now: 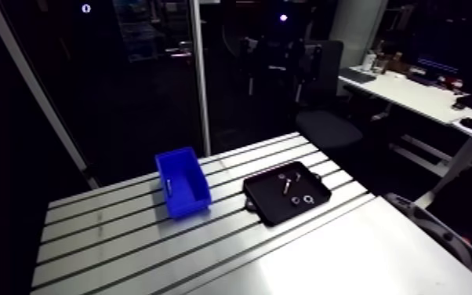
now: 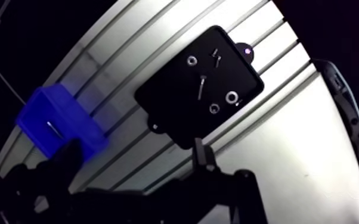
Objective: Pick up the M10 bolt from the tray and put it into the blue bin.
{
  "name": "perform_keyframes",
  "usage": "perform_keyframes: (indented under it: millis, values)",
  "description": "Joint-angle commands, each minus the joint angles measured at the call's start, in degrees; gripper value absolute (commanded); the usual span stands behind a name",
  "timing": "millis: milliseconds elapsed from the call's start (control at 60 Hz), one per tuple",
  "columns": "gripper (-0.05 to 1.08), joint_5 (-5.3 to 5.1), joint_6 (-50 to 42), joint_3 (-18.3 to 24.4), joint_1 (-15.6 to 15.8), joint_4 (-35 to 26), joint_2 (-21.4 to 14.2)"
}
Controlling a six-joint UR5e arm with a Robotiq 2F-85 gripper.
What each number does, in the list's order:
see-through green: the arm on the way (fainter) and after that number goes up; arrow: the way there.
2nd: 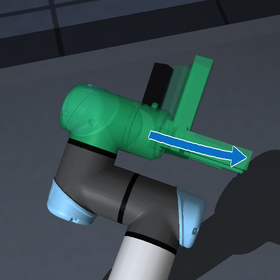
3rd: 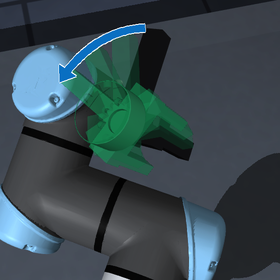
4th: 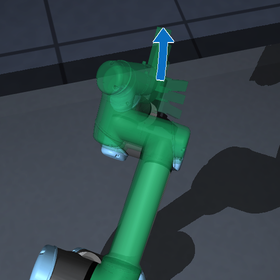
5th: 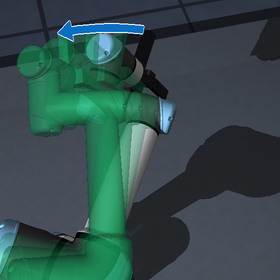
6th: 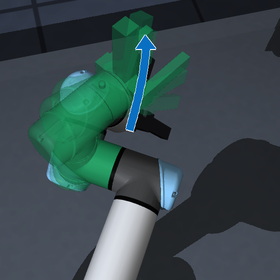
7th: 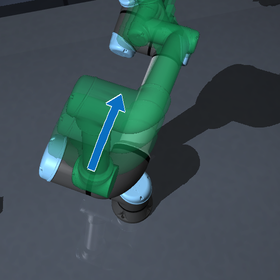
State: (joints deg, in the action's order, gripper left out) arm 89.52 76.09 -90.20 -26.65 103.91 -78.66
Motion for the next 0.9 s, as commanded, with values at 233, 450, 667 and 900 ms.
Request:
perform_keyframes:
  millis: [233,450,667,900]
  values:
    - [0.01,0.43,-0.6,-6.5,-2.7,8.1,0.9]
    - [0.01,0.43,-0.6,-10.0,-4.5,10.5,1.8]
    - [0.01,0.86,-0.5,-12.1,-5.7,12.9,3.1]
    - [0.01,1.23,-0.5,-13.0,-5.9,14.9,6.5]
